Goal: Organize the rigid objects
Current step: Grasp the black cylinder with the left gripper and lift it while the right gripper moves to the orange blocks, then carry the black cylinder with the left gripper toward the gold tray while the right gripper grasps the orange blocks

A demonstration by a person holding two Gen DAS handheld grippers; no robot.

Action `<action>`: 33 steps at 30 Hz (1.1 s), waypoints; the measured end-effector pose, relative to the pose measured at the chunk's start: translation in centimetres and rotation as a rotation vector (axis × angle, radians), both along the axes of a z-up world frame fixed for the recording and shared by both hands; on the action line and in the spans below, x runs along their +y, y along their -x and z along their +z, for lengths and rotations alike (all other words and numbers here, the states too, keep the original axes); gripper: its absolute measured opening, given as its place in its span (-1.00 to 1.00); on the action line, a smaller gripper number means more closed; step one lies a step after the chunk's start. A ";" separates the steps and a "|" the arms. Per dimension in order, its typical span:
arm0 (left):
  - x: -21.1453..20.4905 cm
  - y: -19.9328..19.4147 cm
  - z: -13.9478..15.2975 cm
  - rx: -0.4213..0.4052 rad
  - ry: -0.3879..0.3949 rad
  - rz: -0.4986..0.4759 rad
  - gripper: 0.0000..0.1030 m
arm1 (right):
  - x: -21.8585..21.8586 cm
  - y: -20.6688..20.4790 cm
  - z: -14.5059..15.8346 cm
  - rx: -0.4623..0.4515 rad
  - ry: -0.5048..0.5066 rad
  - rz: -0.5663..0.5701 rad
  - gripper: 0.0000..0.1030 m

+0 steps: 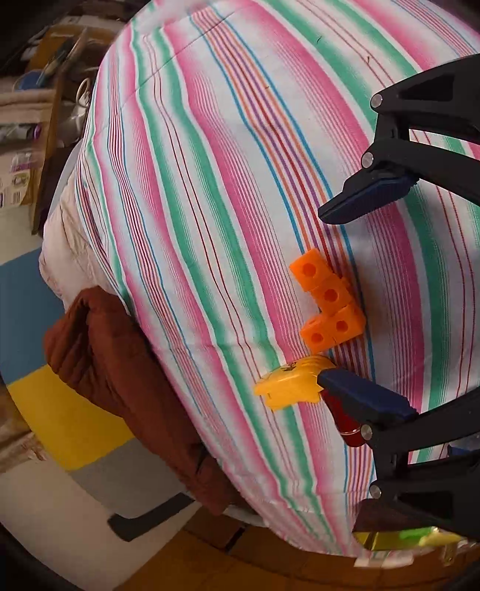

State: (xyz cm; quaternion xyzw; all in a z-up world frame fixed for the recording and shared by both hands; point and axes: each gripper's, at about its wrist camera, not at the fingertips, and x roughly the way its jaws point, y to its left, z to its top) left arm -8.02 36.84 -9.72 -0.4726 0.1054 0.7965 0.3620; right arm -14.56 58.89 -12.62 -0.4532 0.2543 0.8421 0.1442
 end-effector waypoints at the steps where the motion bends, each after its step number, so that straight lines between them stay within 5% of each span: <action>1: -0.5 0.2 -0.4 -0.030 -0.018 0.016 -0.07 | -0.2 0.2 -0.3 -0.011 -0.003 0.009 0.57; 4: -2.1 0.1 -0.5 -0.060 -0.080 0.042 -0.07 | -0.5 0.9 -1.0 -0.038 -0.026 0.036 0.50; 10: -4.1 -1.1 0.4 -0.043 -0.104 0.060 -0.15 | -1.3 1.9 -1.4 -0.058 -0.127 0.101 -0.04; 14: -6.4 -1.7 0.4 -0.039 -0.129 0.093 -0.15 | -1.6 2.0 -1.3 -0.066 -0.143 0.123 -0.13; 33: -11.1 -5.6 1.6 0.028 -0.183 0.113 -0.15 | -2.2 1.5 -1.0 -0.071 -0.125 0.101 -0.14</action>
